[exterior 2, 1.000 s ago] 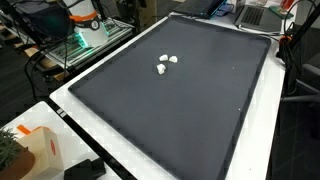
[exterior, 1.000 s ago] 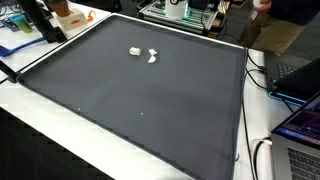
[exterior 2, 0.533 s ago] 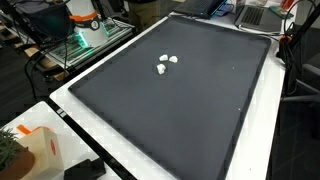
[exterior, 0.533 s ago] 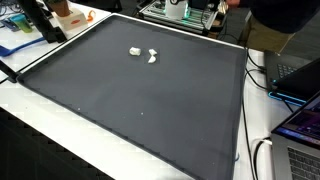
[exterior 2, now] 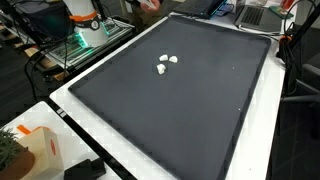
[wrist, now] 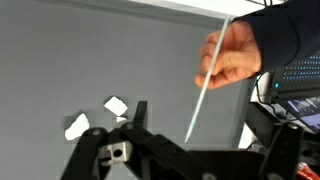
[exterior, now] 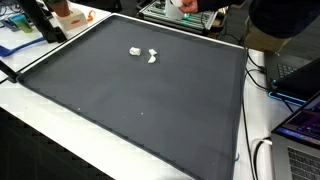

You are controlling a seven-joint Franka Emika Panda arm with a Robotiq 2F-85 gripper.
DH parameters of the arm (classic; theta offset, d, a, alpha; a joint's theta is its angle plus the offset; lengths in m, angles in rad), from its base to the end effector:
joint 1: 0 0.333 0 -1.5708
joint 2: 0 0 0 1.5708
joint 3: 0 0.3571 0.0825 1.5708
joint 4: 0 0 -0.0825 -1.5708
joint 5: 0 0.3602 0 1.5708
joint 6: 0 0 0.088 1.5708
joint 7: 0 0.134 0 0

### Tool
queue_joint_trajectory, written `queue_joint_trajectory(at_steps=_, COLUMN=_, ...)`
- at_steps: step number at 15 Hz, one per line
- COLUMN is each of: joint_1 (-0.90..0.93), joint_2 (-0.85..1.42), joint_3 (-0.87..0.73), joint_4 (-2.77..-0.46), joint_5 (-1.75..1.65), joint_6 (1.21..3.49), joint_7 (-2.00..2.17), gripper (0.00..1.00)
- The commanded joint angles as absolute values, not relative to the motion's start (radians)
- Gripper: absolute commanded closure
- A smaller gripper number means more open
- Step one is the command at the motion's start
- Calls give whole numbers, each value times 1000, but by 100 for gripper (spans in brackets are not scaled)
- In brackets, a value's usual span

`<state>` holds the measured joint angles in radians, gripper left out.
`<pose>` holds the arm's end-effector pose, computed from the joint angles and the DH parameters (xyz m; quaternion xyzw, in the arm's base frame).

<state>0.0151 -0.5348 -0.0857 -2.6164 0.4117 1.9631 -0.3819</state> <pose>0.3202 0.0126 0.4422 -0.9744 -0.0697 0.0144 0.2134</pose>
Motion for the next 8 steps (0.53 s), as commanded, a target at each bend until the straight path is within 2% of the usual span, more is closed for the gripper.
queue_joint_trajectory(at_steps=1, joint_1=43, joint_2=-532, joint_3=-61, joint_4=-2584, joint_5=443, joint_6=1971, joint_7=-259, gripper=0)
queue_joint_trajectory(at_steps=2, joint_1=46, joint_2=-535, joint_3=-51, joint_4=-2581, joint_5=441, joint_6=1973, joint_7=-231, gripper=0)
queue_joint_trajectory(at_steps=3, joint_1=49, joint_2=-538, joint_3=-46, joint_4=-2578, joint_5=441, joint_6=1973, joint_7=-212, gripper=25)
queue_joint_trajectory(at_steps=4, joint_1=51, joint_2=-537, joint_3=-42, joint_4=-2574, joint_5=441, joint_6=1972, joint_7=-196, gripper=25)
queue_joint_trajectory(at_steps=8, joint_1=53, joint_2=-535, joint_3=-32, joint_4=-2564, joint_5=434, joint_6=1975, joint_7=-160, gripper=58)
